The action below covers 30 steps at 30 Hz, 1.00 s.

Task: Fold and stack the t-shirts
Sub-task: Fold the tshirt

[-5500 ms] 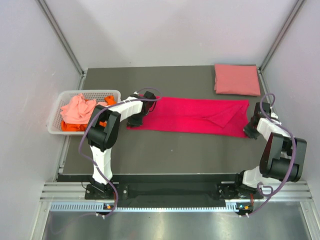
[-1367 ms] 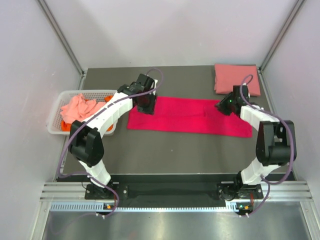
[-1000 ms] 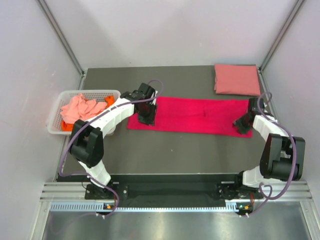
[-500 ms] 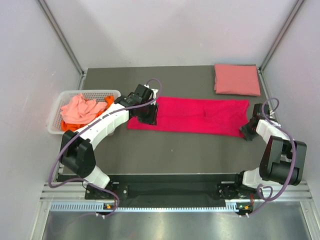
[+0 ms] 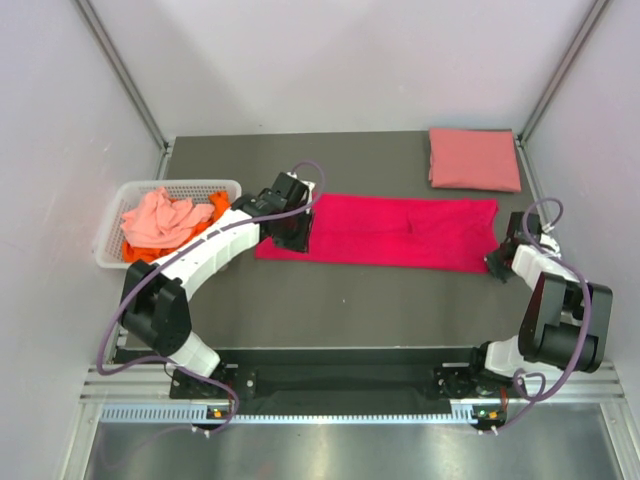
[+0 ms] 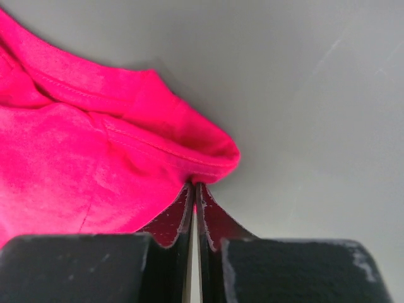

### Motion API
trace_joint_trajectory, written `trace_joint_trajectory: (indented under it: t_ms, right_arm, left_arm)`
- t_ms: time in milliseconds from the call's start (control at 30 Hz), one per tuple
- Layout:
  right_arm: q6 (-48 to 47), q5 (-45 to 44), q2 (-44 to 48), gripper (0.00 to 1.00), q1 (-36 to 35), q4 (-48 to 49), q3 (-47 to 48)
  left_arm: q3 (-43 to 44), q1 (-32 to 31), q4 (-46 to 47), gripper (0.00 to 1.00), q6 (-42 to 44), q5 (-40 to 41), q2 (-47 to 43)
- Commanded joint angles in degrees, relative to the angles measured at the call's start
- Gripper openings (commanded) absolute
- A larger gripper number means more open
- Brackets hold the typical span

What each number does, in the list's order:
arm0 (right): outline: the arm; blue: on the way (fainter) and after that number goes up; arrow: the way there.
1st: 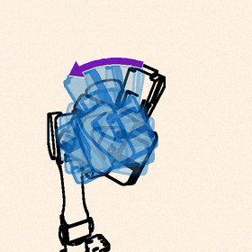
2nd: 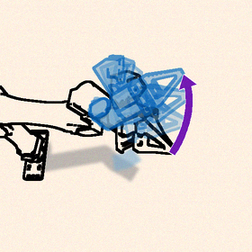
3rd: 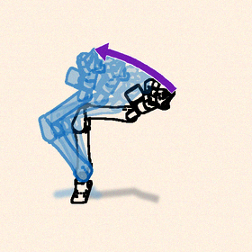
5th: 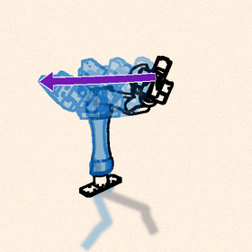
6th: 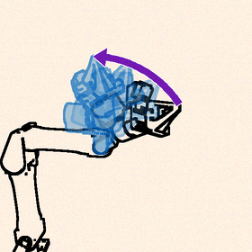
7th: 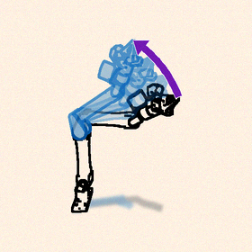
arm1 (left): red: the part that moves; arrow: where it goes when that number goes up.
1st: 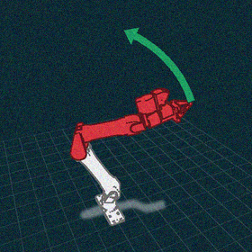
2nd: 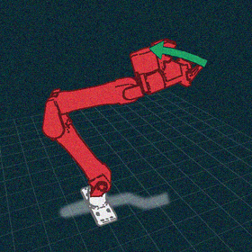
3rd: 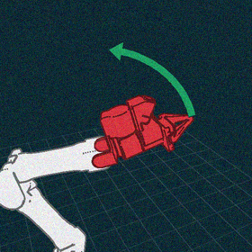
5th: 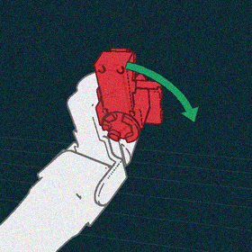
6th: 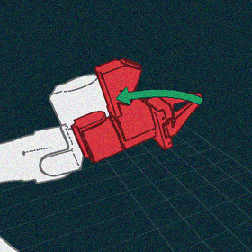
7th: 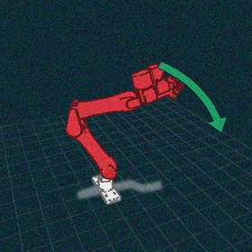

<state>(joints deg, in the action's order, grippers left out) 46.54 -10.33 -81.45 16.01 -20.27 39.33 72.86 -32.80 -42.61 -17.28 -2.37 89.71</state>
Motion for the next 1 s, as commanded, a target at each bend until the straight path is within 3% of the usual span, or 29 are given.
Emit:
trace_joint_trajectory:
  t_ms: [0,200,333,667,967]
  right_arm:
    - [-0.93,-4.69,1.37,0.0,2.44,-1.34,-2.68]
    - [-2.68,-6.99,5.07,0.0,7.1,-3.9,-2.24]
    - [-4.26,-6.02,5.43,0.0,10.08,-4.42,-1.63]
    - [-6.55,-3.83,6.04,0.0,12.64,-2.85,-1.89]
    - [-6.82,-0.66,5.95,0.0,12.64,-1.52,-2.68]
  left_arm:
    - [1.93,-0.69,-3.34,0.37,-0.12,7.54,-0.77]
    - [0.0,-0.52,-4.94,0.39,-0.74,10.19,-1.38]
    - [-1.31,1.94,-4.85,0.4,-0.65,6.78,0.02]
    - [-4.83,8.8,-2.39,0.39,-1.88,3.69,7.31]
    - [-6.68,12.14,5.78,0.37,-4.16,-2.1,10.39]
